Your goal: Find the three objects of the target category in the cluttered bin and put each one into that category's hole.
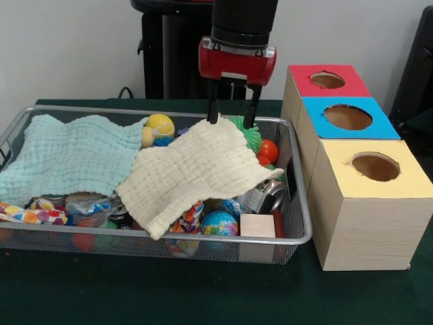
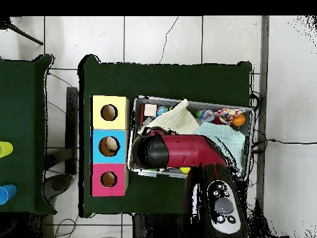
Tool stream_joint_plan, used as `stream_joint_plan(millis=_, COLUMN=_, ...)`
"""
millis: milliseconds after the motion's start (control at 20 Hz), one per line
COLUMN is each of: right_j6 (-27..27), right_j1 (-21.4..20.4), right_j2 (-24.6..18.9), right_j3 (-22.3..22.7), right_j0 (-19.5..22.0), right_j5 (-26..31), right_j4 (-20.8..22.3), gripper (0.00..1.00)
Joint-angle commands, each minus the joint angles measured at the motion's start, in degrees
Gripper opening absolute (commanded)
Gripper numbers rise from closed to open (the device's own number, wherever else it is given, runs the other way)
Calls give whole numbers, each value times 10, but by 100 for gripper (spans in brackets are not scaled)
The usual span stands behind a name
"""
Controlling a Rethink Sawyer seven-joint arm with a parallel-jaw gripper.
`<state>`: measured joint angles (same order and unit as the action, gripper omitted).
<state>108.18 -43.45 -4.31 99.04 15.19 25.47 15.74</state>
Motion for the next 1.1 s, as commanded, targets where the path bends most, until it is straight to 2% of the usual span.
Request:
stream_joint_plan(millis=50, right_j6=16, right_j1=55, right_j2=-1, right_j3=-59, right_j0=15, right_j5=25, right_j4=23, gripper=100)
stream_joint_plan(millis=350, right_j6=-14, right_j1=58, right_j2=-1, right_j3=-34, right_j0=69, right_j5=-13, right_j4=44, gripper=100)
stream_joint_plan(millis=600, right_j6=-21, right_j1=64, right_j2=5, right_j3=-32, right_j0=90, right_j5=-27, right_j4=65, gripper=100)
stream_joint_plan(millis=900, right_j6=5, right_j1=66, right_j2=47, right_j3=-46, right_j0=94, right_j5=-35, right_j4=104, gripper=100)
stream_joint_plan(millis=1100, right_j6=24, right_j1=101, right_j2=73, right_j3=-68, right_j0=99, right_j5=-50, right_j4=125, gripper=100)
